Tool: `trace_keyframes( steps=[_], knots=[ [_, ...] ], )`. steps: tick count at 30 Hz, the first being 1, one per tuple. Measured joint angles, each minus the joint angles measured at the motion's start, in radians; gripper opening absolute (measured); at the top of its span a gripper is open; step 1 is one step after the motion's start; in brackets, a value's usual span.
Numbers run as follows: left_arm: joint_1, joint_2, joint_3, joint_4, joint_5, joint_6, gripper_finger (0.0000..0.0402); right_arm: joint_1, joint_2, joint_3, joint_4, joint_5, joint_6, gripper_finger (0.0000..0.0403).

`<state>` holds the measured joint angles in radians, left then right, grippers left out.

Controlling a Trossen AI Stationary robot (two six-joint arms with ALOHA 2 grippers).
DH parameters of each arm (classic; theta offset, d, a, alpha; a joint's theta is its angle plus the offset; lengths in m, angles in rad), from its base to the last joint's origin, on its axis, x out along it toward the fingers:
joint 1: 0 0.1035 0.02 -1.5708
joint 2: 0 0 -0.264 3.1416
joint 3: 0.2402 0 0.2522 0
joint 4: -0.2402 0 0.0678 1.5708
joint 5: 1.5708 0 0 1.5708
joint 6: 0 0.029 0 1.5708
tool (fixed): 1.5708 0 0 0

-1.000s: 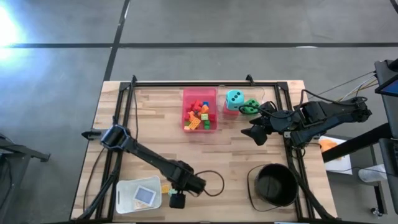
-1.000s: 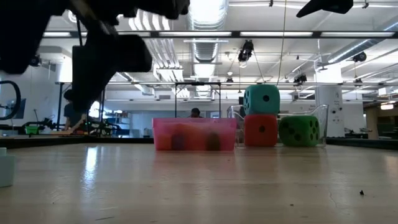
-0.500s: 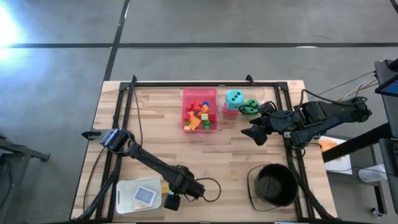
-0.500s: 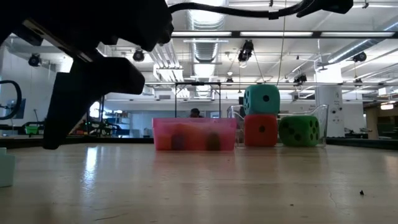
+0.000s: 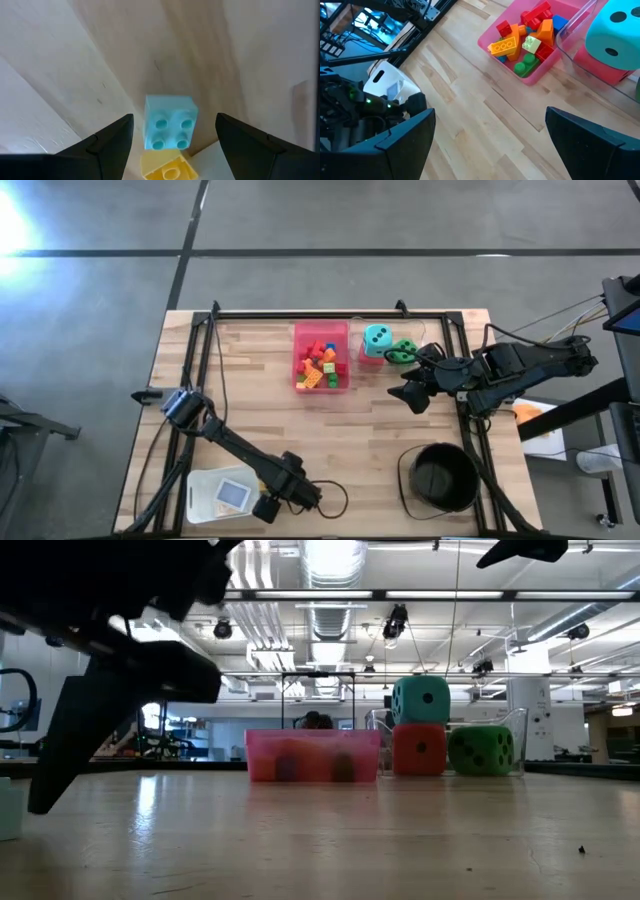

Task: Pick & Place Toys
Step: Put the light blue game piece into the red bin

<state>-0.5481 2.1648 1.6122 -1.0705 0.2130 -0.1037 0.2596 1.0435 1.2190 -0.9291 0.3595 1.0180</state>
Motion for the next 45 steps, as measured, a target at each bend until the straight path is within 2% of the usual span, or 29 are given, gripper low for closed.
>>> trace_keyframes(
  steps=[11,13,20,24,30,41,45],
  knots=[
    [-0.009,-0.002,-0.047,0.021,-0.027,-0.001,0.0279,0.0,0.0,0.0,0.0,0.0,0.0,0.037],
    [-0.01,-0.001,-0.049,0.037,-0.061,-0.001,0.0261,0.0,0.0,0.0,0.0,0.0,0.002,0.037],
    [-0.008,-0.001,-0.049,0.062,-0.075,-0.003,0.0171,0.0,0.0,0.0,0.0,0.0,0.0,0.037],
    [-0.004,-0.001,-0.045,0.087,-0.067,-0.001,0.0137,0.0,0.0,0.0,0.0,0.0,0.001,0.037],
    [0.013,-0.001,-0.043,0.1,-0.06,-0.014,0.0137,0.0,0.0,0.0,0.0,0.0,0.001,0.037],
    [0.07,-0.012,-0.041,0.144,-0.055,-0.222,0.0137,0.0,0.0,0.0,0.0,0.0,0.0,0.037],
    [0.095,-0.047,-0.033,0.151,-0.052,-0.242,0.0137,0.0,0.0,0.0,0.0,0.0,0.001,0.037]
  ],
)
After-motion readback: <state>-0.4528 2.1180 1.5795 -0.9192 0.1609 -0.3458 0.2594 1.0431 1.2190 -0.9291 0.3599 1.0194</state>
